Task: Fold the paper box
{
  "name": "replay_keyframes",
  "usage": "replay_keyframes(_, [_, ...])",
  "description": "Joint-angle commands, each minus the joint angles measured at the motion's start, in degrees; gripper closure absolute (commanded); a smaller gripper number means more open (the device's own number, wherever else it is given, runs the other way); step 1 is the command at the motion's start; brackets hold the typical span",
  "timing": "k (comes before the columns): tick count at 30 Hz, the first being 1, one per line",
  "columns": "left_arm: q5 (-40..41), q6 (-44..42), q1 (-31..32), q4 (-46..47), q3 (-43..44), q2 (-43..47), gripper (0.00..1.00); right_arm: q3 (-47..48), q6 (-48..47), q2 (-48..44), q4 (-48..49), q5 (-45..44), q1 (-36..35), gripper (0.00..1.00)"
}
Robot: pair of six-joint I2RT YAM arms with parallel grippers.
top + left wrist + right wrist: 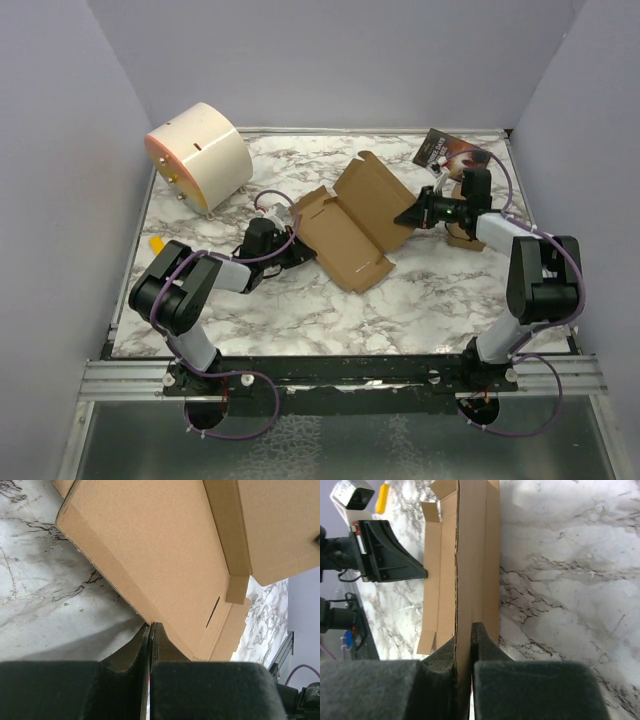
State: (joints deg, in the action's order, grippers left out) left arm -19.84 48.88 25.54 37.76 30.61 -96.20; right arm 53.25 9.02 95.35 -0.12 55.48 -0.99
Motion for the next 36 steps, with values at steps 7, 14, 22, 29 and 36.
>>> replay_keyframes(7, [2.2, -2.4, 0.3, -2.8, 2.9, 0.7, 1.00, -3.0, 11.2, 3.8, 7.6, 11.9, 0.0, 0.99])
replay_keyframes(14, [2.2, -2.9, 0.4, -4.5, 5.0, -0.4, 1.00, -4.2, 14.6, 8.4, 10.7, 12.4, 0.0, 0.99])
replay_keyframes(22, [2.3, -4.1, 0.3, -7.3, 4.7, 1.8, 0.96, -2.6, 10.5, 4.5, 7.3, 10.6, 0.9, 0.99])
replay_keyframes(29, [2.0, -6.7, -1.6, -11.4, 2.8, 11.3, 0.61, -2.0, 8.5, 0.1, 7.4, 14.9, 4.9, 0.99])
replay_keyframes(36, [2.9, -14.0, -4.1, -21.8, 4.4, 27.4, 0.45, 2.8, 1.8, -7.3, 2.2, 20.0, 7.2, 0.99])
